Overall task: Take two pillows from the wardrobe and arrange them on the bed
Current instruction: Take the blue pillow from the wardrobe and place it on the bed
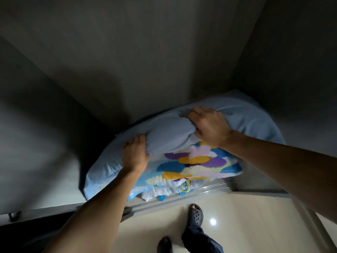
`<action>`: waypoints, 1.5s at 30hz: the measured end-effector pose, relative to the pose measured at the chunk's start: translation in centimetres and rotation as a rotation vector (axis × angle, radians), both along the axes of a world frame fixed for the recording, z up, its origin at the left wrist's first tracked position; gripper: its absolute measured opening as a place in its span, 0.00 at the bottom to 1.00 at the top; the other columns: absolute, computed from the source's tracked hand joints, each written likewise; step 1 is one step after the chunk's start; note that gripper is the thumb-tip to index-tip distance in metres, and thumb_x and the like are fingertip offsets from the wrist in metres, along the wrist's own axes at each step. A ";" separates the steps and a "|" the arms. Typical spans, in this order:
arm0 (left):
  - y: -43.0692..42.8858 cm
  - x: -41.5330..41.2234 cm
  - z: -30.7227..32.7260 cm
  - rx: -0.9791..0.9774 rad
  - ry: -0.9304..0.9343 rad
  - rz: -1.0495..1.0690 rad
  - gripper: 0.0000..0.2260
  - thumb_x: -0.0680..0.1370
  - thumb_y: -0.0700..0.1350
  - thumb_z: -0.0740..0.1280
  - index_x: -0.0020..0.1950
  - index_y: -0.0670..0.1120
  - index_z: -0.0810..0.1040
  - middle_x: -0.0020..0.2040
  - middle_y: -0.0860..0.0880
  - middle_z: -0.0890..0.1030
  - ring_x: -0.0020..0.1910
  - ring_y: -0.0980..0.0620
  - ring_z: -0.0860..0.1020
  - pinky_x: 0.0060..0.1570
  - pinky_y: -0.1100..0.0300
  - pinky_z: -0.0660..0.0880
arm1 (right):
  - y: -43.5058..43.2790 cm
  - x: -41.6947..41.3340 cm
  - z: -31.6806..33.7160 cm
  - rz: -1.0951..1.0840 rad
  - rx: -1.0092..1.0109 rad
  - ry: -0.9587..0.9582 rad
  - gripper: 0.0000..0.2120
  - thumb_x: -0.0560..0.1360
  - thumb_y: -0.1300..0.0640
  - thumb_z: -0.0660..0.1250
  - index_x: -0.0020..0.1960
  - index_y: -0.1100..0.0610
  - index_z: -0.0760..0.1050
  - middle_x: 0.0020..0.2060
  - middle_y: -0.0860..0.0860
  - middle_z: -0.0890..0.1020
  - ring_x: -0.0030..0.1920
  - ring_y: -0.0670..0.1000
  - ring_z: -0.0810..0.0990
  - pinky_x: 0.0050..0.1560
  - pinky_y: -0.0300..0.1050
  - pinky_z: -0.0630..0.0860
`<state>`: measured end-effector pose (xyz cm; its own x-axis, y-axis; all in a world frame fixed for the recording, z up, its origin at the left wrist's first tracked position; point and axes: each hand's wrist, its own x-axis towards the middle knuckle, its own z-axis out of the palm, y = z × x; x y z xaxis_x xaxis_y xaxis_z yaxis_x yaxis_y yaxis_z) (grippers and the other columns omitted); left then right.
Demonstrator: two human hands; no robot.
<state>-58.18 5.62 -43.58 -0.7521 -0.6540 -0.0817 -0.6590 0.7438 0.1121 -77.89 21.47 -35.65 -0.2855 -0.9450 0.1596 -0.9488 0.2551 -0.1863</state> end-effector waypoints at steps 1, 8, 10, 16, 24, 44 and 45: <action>0.5 0.1 1.2 0.008 -0.004 -0.010 0.21 0.57 0.38 0.78 0.47 0.40 0.77 0.41 0.36 0.81 0.38 0.36 0.80 0.39 0.50 0.76 | 1.3 0.5 1.0 -0.013 0.013 0.023 0.21 0.58 0.65 0.74 0.52 0.63 0.79 0.43 0.62 0.80 0.43 0.63 0.80 0.38 0.51 0.77; 3.6 4.3 8.2 -0.209 0.141 -0.306 0.15 0.52 0.34 0.72 0.36 0.43 0.74 0.31 0.41 0.79 0.30 0.40 0.79 0.27 0.55 0.75 | 8.9 7.1 4.4 -0.150 0.093 0.112 0.16 0.73 0.60 0.67 0.59 0.64 0.75 0.53 0.63 0.78 0.52 0.64 0.77 0.47 0.57 0.76; 4.5 6.1 9.7 -0.186 0.098 -0.372 0.16 0.56 0.34 0.73 0.41 0.42 0.76 0.36 0.40 0.81 0.36 0.39 0.80 0.36 0.50 0.76 | 11.3 10.1 4.8 -0.208 0.098 0.093 0.13 0.74 0.59 0.65 0.57 0.63 0.75 0.53 0.61 0.78 0.53 0.62 0.77 0.46 0.55 0.76; 9.2 9.2 13.0 -0.209 -0.001 -0.603 0.21 0.68 0.38 0.67 0.60 0.45 0.71 0.58 0.46 0.79 0.58 0.44 0.76 0.54 0.51 0.68 | 20.0 17.7 5.8 -0.341 0.204 0.068 0.10 0.74 0.57 0.63 0.54 0.60 0.74 0.51 0.57 0.78 0.52 0.59 0.78 0.46 0.53 0.75; 23.1 6.8 16.6 -0.220 -0.016 -0.900 0.18 0.69 0.36 0.62 0.58 0.46 0.69 0.54 0.48 0.79 0.56 0.45 0.76 0.51 0.52 0.68 | 36.1 19.3 8.3 -0.578 0.267 0.118 0.09 0.78 0.56 0.57 0.56 0.56 0.71 0.54 0.54 0.77 0.57 0.57 0.78 0.52 0.52 0.73; 68.1 -10.2 17.8 -0.075 0.070 -1.180 0.14 0.71 0.40 0.63 0.55 0.48 0.69 0.52 0.49 0.80 0.51 0.42 0.79 0.45 0.51 0.72 | 80.6 9.6 12.8 -1.077 0.363 0.207 0.12 0.78 0.56 0.56 0.61 0.54 0.70 0.57 0.51 0.77 0.60 0.53 0.75 0.59 0.48 0.69; 68.9 -11.6 17.7 -0.066 0.061 -1.189 0.13 0.71 0.39 0.63 0.54 0.48 0.69 0.51 0.48 0.80 0.51 0.42 0.79 0.44 0.52 0.72 | 81.4 8.5 12.7 -1.086 0.367 0.197 0.12 0.78 0.57 0.56 0.61 0.54 0.70 0.57 0.51 0.77 0.60 0.53 0.75 0.59 0.48 0.69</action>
<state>-69.81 74.56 -25.90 -0.8910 0.4537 -0.0171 0.4521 0.8901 0.0580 -69.44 102.84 -22.96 -0.9743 -0.2172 0.0590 -0.2022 0.9599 0.1941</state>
